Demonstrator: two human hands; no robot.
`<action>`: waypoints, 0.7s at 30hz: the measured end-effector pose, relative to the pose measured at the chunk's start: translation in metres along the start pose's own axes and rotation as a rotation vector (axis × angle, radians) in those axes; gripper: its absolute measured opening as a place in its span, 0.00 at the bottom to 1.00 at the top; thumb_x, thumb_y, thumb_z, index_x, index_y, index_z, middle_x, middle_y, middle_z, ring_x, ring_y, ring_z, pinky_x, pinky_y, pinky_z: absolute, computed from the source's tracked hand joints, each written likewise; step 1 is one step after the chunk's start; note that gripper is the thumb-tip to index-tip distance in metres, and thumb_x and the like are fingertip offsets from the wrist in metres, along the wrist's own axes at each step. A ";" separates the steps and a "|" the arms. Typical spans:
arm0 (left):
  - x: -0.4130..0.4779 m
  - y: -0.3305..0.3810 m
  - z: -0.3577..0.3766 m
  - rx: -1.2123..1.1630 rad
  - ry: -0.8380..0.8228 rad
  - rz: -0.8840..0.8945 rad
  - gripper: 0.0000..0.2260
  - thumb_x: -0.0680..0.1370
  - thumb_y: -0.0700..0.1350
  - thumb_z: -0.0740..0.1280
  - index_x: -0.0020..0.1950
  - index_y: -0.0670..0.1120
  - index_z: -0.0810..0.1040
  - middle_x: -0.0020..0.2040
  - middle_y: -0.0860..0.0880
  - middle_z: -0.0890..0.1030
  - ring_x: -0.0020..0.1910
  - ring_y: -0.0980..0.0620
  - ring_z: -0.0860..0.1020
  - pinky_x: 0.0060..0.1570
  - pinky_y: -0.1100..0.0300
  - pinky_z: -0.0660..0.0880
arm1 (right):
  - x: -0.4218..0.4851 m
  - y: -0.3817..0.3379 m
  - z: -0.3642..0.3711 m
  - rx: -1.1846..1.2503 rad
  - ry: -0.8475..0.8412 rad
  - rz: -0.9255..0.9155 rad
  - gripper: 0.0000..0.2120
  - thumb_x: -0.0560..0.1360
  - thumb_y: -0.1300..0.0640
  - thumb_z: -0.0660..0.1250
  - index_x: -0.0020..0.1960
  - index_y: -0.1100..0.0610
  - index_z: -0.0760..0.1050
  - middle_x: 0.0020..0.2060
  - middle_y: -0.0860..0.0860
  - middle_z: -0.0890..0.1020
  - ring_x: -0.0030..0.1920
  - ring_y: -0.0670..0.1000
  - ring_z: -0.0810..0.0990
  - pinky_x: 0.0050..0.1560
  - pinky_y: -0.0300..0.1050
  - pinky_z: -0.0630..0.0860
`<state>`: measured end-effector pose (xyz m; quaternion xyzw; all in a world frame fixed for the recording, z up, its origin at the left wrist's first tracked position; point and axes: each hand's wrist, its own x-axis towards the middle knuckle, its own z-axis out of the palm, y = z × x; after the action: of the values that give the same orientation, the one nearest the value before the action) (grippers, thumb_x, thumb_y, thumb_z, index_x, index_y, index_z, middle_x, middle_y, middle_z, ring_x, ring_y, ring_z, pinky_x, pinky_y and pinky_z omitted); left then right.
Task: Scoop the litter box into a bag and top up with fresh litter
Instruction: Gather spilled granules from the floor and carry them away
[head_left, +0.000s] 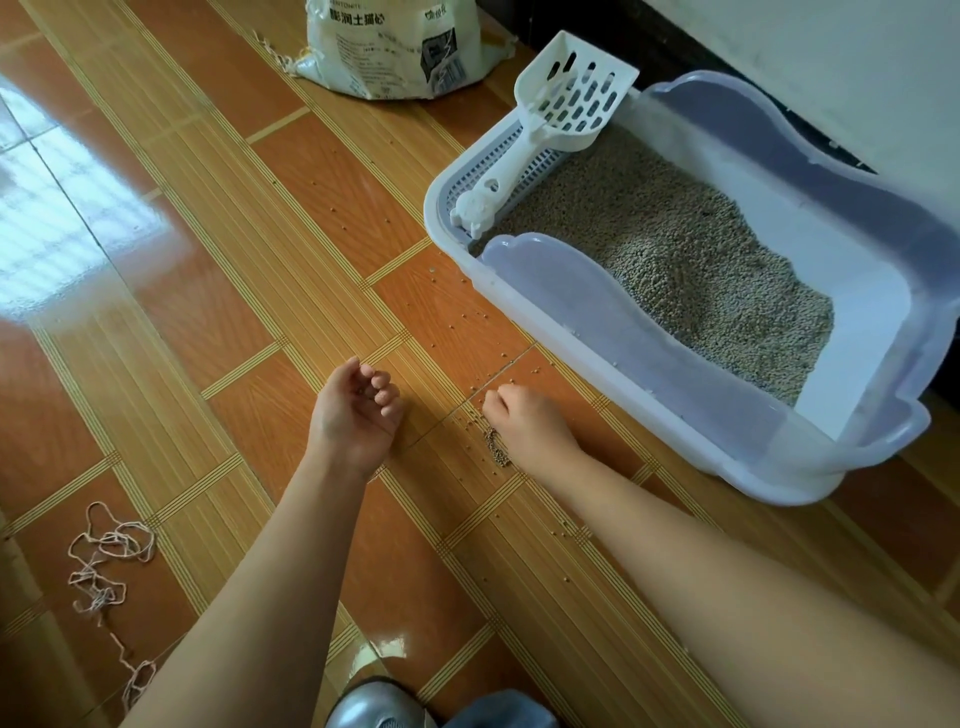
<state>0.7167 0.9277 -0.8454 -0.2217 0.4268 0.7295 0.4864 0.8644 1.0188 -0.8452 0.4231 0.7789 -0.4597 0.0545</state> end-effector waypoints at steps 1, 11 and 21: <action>0.000 0.001 0.003 -0.005 -0.007 0.010 0.16 0.80 0.45 0.56 0.32 0.45 0.68 0.25 0.51 0.69 0.22 0.56 0.67 0.21 0.67 0.64 | 0.002 -0.006 -0.006 0.235 -0.028 0.061 0.19 0.81 0.57 0.52 0.31 0.56 0.59 0.26 0.48 0.63 0.25 0.47 0.60 0.24 0.37 0.56; 0.000 0.012 0.028 -0.116 -0.059 0.093 0.21 0.79 0.44 0.58 0.27 0.44 0.73 0.27 0.50 0.74 0.24 0.55 0.73 0.26 0.67 0.72 | 0.007 -0.038 -0.045 1.437 -0.442 0.155 0.16 0.78 0.60 0.52 0.31 0.55 0.61 0.23 0.46 0.62 0.21 0.42 0.58 0.17 0.32 0.53; -0.006 0.018 0.026 -0.141 -0.051 0.126 0.15 0.79 0.41 0.57 0.32 0.43 0.73 0.31 0.48 0.77 0.27 0.54 0.76 0.30 0.66 0.75 | 0.012 -0.050 -0.044 1.415 -0.463 0.094 0.14 0.79 0.59 0.54 0.35 0.57 0.67 0.26 0.49 0.70 0.24 0.44 0.66 0.20 0.33 0.60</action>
<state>0.7058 0.9440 -0.8199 -0.2096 0.3748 0.7923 0.4334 0.8346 1.0486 -0.7921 0.2825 0.2467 -0.9257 -0.0486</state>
